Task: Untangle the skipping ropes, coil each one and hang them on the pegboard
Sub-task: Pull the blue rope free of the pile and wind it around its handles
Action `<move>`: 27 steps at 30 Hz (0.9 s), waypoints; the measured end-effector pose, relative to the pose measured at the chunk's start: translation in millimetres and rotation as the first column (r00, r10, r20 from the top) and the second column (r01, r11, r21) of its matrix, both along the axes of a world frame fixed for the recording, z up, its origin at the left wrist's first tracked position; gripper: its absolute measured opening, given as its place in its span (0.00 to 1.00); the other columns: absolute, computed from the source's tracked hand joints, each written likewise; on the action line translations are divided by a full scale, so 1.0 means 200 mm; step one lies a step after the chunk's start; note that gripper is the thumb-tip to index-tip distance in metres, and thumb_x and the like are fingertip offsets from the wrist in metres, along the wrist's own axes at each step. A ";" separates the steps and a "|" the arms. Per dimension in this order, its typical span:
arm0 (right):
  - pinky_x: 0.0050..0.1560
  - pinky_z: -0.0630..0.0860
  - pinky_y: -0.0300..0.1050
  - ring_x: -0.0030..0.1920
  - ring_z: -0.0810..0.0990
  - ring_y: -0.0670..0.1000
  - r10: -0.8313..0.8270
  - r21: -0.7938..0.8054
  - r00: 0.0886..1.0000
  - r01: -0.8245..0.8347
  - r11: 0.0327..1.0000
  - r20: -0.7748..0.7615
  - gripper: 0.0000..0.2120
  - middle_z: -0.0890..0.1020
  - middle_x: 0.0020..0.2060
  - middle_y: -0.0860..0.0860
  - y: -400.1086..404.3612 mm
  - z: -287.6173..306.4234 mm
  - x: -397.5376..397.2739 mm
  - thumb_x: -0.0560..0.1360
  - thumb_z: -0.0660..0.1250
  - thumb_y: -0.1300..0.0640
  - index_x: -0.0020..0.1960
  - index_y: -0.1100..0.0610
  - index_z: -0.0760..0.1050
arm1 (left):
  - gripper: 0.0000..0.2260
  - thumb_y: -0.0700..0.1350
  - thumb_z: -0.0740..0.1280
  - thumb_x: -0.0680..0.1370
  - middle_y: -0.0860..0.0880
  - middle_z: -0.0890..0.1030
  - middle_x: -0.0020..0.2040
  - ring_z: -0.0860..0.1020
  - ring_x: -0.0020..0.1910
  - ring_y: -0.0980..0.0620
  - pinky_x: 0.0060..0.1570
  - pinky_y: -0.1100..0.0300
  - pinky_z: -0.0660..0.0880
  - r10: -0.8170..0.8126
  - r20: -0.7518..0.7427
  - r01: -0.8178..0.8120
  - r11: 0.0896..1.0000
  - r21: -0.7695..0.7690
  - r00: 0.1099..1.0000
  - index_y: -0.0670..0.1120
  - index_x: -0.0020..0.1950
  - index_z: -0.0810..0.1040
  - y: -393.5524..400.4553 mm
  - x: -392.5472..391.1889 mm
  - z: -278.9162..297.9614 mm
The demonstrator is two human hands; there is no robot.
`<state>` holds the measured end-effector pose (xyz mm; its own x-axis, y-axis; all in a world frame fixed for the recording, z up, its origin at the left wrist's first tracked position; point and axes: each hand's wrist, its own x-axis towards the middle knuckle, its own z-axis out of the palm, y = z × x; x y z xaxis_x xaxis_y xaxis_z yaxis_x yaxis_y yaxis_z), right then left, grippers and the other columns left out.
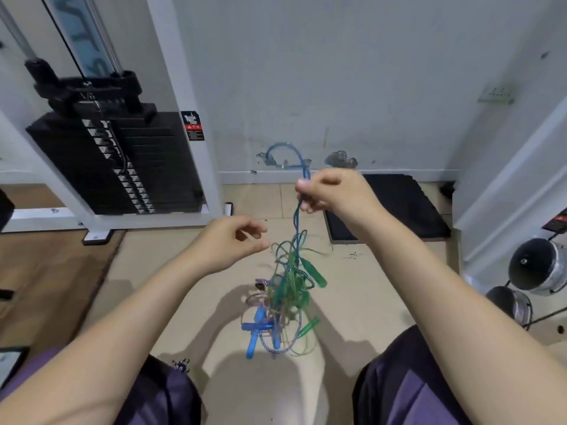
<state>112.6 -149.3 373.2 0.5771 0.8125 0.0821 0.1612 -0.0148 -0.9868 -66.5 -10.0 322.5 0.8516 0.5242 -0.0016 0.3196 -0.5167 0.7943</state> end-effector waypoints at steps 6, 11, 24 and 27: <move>0.37 0.79 0.41 0.32 0.80 0.51 0.101 0.118 0.970 -0.076 0.990 -0.221 0.08 0.80 0.33 0.56 0.04 0.06 -0.07 0.77 0.70 0.58 0.43 0.63 0.79 | 0.16 0.43 0.70 0.78 0.54 0.81 0.59 0.79 0.53 0.61 0.51 0.77 0.69 -0.167 0.093 0.179 0.973 -0.148 0.982 0.49 0.66 0.77 -0.15 0.07 0.02; 0.38 0.78 0.42 0.33 0.80 0.51 0.092 0.138 0.977 -0.066 0.988 -0.192 0.08 0.80 0.35 0.56 0.04 0.06 -0.06 0.76 0.70 0.57 0.42 0.62 0.79 | 0.06 0.41 0.67 0.80 0.45 0.86 0.46 0.82 0.44 0.54 0.46 0.63 0.76 -0.196 0.065 0.206 0.935 -0.287 0.978 0.41 0.50 0.84 -0.17 0.10 0.03; 0.41 0.78 0.41 0.40 0.83 0.51 0.283 -0.191 0.958 -0.285 0.939 -0.037 0.11 0.85 0.42 0.54 -0.03 -0.04 0.02 0.70 0.76 0.50 0.48 0.56 0.84 | 0.09 0.44 0.66 0.80 0.47 0.83 0.33 0.80 0.31 0.51 0.30 0.62 0.77 0.069 0.321 0.107 0.859 -0.500 0.945 0.42 0.43 0.81 -0.05 0.16 0.16; 0.36 0.75 0.34 0.38 0.83 0.45 0.341 -0.312 0.940 -0.316 0.896 0.029 0.07 0.86 0.39 0.49 -0.04 -0.06 -0.01 0.72 0.75 0.54 0.50 0.53 0.84 | 0.09 0.44 0.65 0.81 0.47 0.83 0.35 0.82 0.33 0.50 0.34 0.60 0.80 0.164 0.377 0.094 0.808 -0.581 0.912 0.42 0.46 0.81 -0.02 0.16 0.18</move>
